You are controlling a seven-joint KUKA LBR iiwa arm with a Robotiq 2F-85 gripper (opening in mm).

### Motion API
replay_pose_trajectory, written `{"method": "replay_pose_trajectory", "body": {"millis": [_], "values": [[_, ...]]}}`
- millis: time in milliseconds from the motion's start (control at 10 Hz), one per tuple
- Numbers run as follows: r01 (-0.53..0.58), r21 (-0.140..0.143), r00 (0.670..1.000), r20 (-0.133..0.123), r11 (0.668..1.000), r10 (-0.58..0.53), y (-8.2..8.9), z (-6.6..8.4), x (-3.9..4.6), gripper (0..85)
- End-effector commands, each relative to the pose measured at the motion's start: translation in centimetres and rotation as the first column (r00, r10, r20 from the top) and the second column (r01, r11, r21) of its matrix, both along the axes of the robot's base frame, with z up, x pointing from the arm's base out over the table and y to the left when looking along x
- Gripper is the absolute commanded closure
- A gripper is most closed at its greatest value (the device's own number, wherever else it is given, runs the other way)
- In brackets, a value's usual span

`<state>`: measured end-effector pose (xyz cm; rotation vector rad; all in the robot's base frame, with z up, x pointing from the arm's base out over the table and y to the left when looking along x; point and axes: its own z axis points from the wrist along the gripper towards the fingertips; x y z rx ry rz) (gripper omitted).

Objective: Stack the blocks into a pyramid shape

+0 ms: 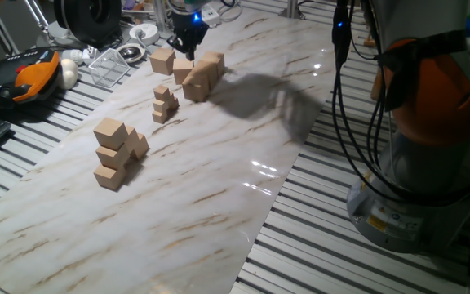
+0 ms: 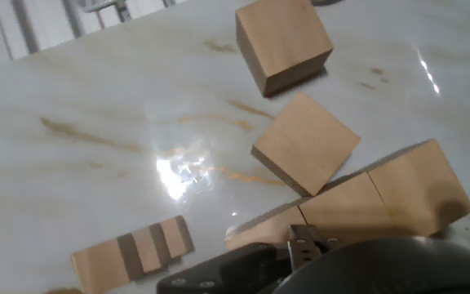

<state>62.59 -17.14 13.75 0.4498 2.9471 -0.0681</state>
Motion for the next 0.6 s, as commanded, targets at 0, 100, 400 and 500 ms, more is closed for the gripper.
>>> {"method": "replay_pose_trajectory", "body": {"millis": [0, 100, 400, 500], "values": [[-0.457, 0.005, 0.889, -0.006, 0.889, 0.457, 0.0, 0.0, -0.02, 85.0], [-0.454, 0.008, 0.891, -0.011, 0.891, 0.455, -0.1, 0.0, -0.04, 85.0], [-0.435, 0.005, 0.9, -0.013, 0.9, 0.435, -0.9, 0.2, -0.1, 85.0], [-0.423, 0.008, 0.906, -0.011, 0.906, 0.423, -1.2, 0.0, -0.18, 85.0]]}}
